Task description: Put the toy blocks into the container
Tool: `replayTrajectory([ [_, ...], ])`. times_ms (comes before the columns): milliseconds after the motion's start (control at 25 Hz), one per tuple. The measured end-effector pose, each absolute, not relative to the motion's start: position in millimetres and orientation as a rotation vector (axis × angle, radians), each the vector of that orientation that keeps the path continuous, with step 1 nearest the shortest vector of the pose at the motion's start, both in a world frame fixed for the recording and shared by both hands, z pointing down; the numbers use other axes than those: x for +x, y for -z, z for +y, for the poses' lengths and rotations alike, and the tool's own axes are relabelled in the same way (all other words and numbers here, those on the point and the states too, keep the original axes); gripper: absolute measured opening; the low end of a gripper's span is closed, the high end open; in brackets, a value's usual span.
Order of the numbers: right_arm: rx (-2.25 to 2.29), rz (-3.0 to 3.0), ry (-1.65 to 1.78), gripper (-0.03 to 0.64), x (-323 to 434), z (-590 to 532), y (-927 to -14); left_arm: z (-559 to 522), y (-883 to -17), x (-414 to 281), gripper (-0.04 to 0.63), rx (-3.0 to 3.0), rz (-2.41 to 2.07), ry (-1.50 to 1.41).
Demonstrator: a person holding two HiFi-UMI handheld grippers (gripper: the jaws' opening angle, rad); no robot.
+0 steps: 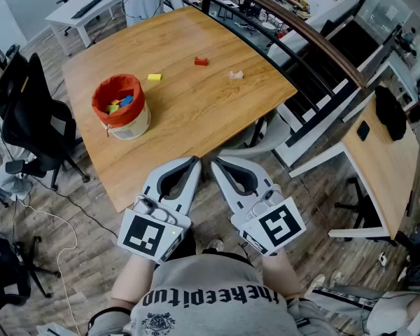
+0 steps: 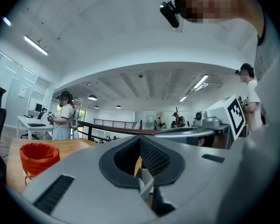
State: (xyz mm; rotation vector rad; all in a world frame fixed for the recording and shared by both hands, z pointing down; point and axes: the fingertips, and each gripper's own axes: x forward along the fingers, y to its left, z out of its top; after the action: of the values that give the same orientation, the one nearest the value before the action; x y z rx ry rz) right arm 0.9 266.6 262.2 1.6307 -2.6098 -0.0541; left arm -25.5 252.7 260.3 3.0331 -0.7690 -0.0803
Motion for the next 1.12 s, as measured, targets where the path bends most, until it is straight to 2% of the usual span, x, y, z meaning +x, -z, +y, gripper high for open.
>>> replayTrajectory([
  [1120,1.727,-2.575,-0.035,0.014,-20.1,164.5,-268.0,143.1,-270.1,-50.0,0.014,3.02,-0.73,0.088],
])
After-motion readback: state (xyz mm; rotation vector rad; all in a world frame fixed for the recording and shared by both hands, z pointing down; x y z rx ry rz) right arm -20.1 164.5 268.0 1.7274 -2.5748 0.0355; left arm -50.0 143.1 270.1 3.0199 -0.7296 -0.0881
